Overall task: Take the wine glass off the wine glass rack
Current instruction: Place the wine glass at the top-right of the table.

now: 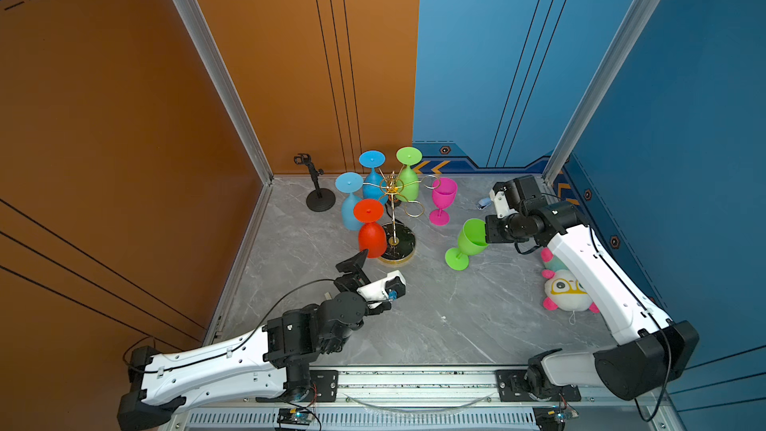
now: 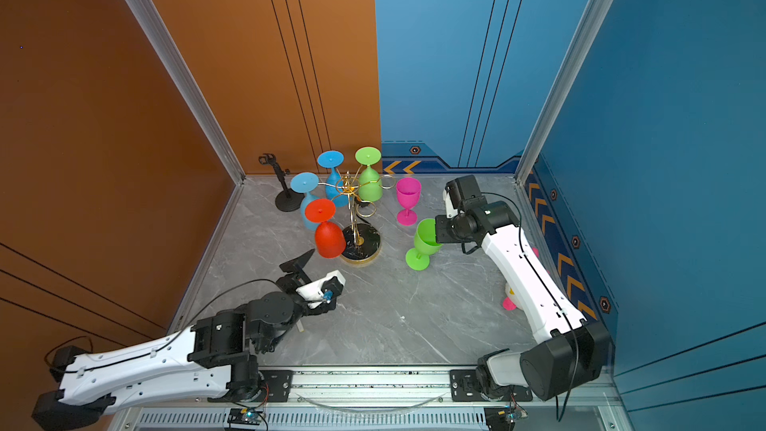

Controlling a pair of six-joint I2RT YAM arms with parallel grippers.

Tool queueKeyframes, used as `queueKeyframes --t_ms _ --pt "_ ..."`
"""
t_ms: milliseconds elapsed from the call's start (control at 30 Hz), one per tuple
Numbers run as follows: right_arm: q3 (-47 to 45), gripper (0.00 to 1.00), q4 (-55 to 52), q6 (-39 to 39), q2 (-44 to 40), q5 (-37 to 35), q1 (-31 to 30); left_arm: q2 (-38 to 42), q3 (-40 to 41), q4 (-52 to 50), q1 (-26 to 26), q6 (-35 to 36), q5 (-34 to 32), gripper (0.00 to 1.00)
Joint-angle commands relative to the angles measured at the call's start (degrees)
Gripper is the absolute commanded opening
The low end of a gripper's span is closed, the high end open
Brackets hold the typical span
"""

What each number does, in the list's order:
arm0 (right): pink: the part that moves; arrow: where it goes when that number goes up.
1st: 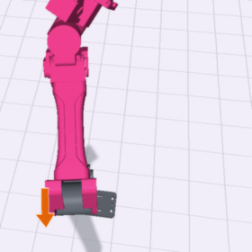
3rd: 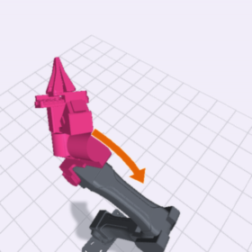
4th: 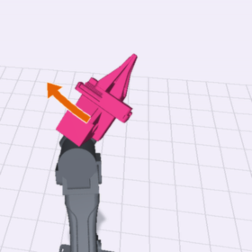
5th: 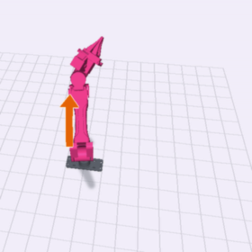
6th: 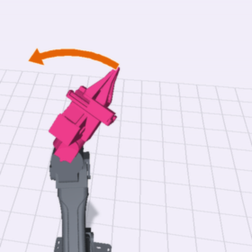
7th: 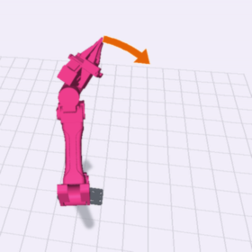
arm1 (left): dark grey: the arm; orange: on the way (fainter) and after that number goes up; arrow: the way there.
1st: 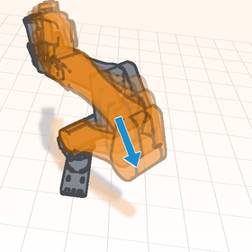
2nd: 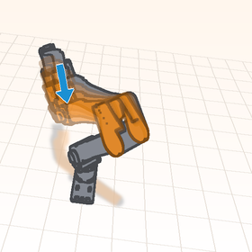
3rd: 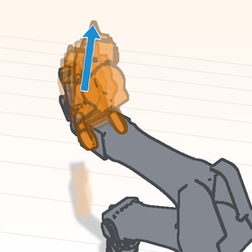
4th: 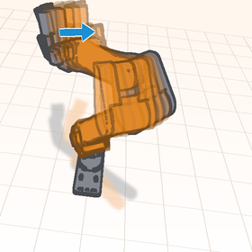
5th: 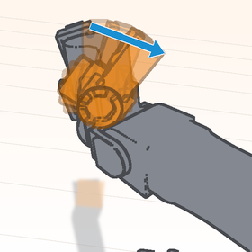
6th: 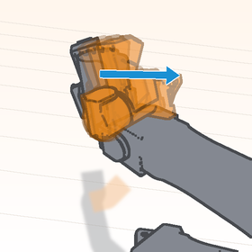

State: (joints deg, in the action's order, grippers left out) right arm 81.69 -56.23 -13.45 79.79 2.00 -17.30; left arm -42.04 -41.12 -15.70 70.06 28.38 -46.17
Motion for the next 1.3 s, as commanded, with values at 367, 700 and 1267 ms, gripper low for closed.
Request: queueKeyframes --t_ms 367,700,1267 --pt "10.84 0.0 4.43 0.15 12.91 -8.41 3.64 4.37 -4.47 -15.55 -20.96 -29.46 15.47 0.98" --pt "20.61 0.0 4.73 0.01 23.3 -8.15 6.06 1.58 -5.51 -18.22 -34.67 -35.98 23.63 0.98" --pt "31.29 0.0 4.7 -1.01 36.49 -6.88 7.81 -0.22 -5.34 -17.43 -46.52 -37.45 32.04 0.98"
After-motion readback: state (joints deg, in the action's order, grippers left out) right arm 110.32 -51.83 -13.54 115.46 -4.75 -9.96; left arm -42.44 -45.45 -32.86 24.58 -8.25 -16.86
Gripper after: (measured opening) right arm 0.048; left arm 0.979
